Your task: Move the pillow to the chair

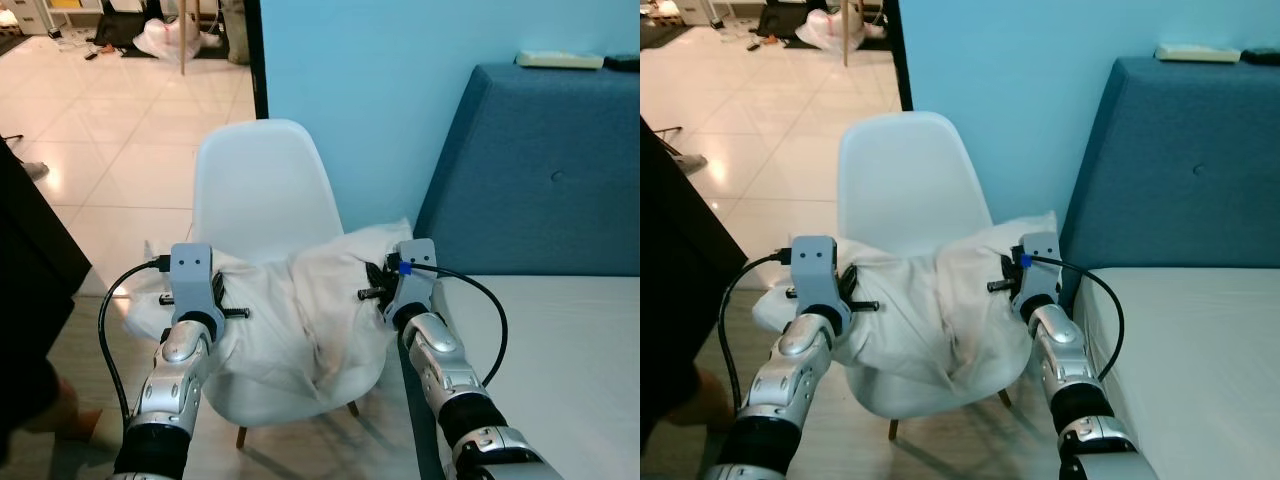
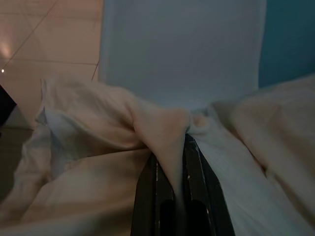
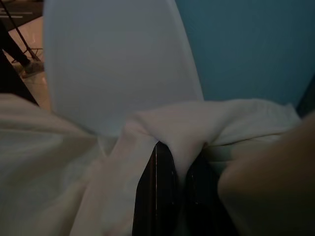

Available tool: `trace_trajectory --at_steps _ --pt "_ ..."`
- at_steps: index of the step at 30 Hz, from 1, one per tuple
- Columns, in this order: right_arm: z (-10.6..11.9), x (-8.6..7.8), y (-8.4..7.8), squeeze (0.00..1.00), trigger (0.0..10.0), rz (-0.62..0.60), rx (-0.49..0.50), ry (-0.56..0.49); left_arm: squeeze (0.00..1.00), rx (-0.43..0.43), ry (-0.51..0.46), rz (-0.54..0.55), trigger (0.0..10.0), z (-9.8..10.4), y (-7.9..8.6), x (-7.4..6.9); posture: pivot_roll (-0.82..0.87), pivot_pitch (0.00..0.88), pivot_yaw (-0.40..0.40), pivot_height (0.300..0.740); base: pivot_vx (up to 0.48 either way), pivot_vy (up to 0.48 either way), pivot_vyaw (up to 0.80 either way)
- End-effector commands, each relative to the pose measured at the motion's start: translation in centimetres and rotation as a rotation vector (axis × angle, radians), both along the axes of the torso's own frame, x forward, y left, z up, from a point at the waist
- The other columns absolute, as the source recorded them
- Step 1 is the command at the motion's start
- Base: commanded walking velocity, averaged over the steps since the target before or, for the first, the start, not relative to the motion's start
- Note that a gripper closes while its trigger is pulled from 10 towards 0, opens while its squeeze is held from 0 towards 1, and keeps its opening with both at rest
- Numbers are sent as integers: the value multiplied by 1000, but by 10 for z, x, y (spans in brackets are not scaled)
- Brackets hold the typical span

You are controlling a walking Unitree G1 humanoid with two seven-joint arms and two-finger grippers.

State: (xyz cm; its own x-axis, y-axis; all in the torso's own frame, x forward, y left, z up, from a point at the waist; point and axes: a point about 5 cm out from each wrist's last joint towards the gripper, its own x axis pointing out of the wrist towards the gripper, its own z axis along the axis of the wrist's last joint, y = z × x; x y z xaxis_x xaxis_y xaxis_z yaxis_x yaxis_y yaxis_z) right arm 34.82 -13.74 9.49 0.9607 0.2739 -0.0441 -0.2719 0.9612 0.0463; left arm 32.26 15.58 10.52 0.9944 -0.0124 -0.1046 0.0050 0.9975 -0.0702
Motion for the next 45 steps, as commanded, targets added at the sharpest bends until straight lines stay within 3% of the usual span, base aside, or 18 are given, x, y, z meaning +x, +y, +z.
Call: trace_trajectory --at_steps 1,12,19,21,32,38,45 --pt "9 2 10 0 10000 49 -4 -50 0 -9 -58 -15 10000 10 -4 2 44 68 -16 740 0 0 0" --pt "12 7 7 0 10000 37 -35 -53 0 28 -31 -27 10000 5 0 4 41 65 -21 740 0 0 0" --pt "17 13 11 0 10000 35 -39 -59 0 124 -64 -2 10000 10 8 13 40 58 -26 740 0 0 0" --pt "15 12 14 0 10000 34 -56 -58 0 181 -116 64 10000 11 13 14 40 58 -26 740 0 0 0" --pt "20 18 14 0 10000 -16 -36 -73 0 192 -209 138 10000 20 21 21 44 62 -31 695 0 0 0" --pt "23 20 12 0 10000 -21 -35 -77 0 192 -211 130 10000 17 18 21 46 65 -33 660 0 0 0" --pt "24 21 12 0 10000 -22 -43 -86 0 188 -212 122 10000 15 18 22 46 62 -26 650 0 0 0"
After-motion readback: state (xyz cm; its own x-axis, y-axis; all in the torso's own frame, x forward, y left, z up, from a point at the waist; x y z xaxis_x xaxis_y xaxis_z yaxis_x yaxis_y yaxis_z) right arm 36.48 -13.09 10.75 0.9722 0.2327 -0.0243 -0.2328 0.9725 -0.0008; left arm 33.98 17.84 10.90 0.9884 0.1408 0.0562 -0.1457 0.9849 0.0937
